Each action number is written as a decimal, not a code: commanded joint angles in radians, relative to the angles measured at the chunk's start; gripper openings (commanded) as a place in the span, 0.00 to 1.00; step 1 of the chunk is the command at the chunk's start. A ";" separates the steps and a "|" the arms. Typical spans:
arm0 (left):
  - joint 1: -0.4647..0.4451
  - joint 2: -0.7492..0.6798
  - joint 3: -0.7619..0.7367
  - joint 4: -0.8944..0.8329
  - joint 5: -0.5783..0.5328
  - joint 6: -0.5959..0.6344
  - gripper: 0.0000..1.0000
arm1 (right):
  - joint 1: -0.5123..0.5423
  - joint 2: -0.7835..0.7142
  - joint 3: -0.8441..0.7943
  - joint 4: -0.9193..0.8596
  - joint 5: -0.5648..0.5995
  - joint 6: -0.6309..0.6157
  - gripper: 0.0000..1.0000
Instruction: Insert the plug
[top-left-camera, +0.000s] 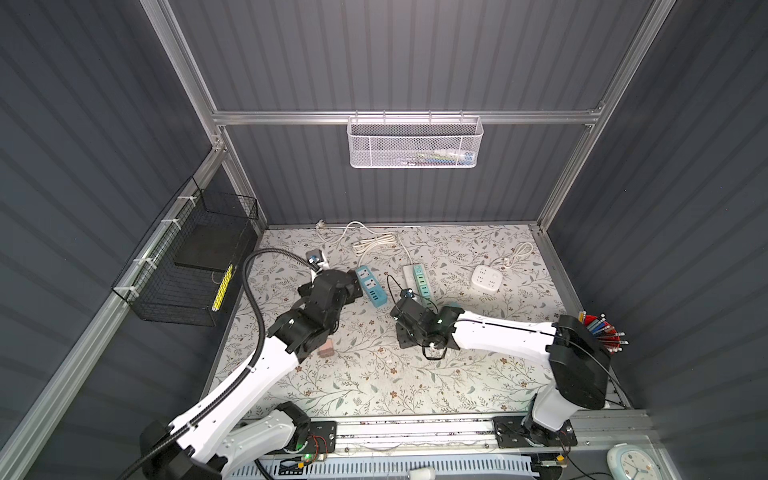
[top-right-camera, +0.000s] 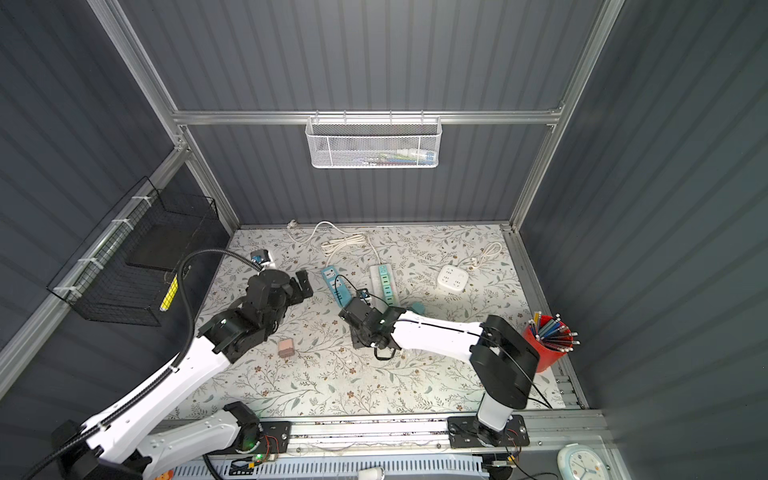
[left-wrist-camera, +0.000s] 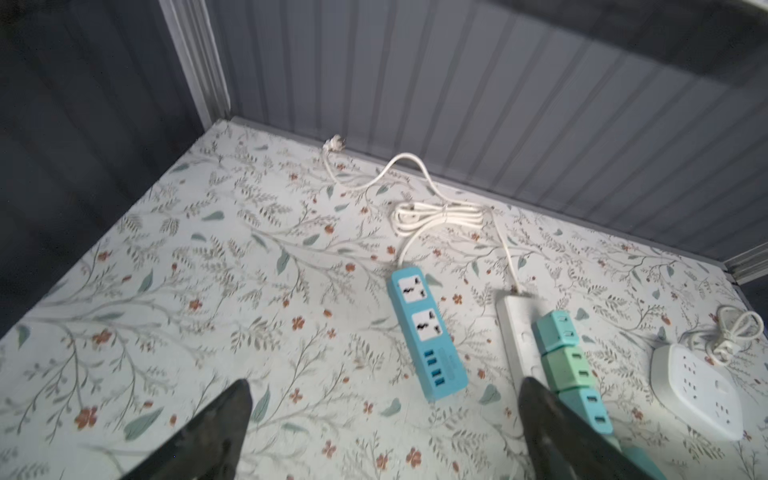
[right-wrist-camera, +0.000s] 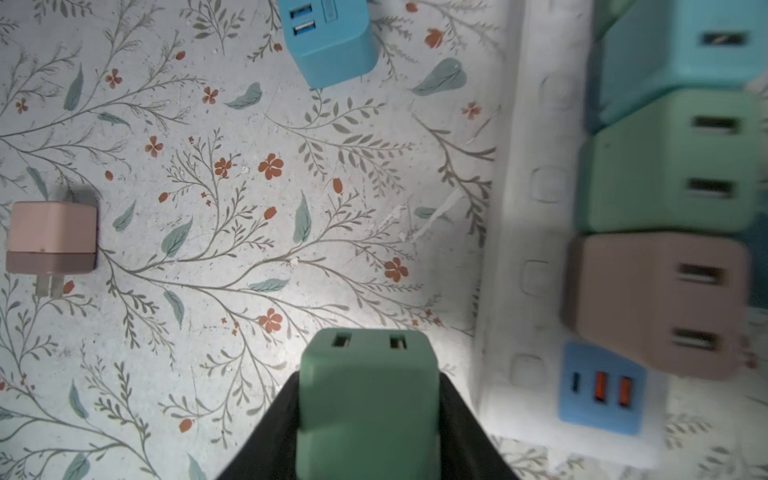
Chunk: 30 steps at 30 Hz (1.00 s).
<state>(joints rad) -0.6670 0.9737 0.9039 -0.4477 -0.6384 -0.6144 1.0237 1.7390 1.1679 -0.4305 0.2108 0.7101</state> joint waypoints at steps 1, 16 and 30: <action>-0.003 -0.059 -0.071 -0.110 0.056 -0.113 1.00 | 0.000 0.095 0.072 -0.038 -0.018 0.069 0.43; -0.003 0.010 -0.024 -0.089 0.138 -0.097 1.00 | 0.006 0.205 0.049 0.104 -0.085 0.188 0.65; -0.003 0.043 0.012 -0.121 0.147 -0.069 1.00 | -0.030 -0.018 -0.220 0.502 -0.348 0.279 0.69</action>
<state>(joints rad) -0.6670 1.0286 0.8951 -0.5396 -0.4854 -0.7082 1.0199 1.7721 0.9966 -0.0658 -0.0521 0.9619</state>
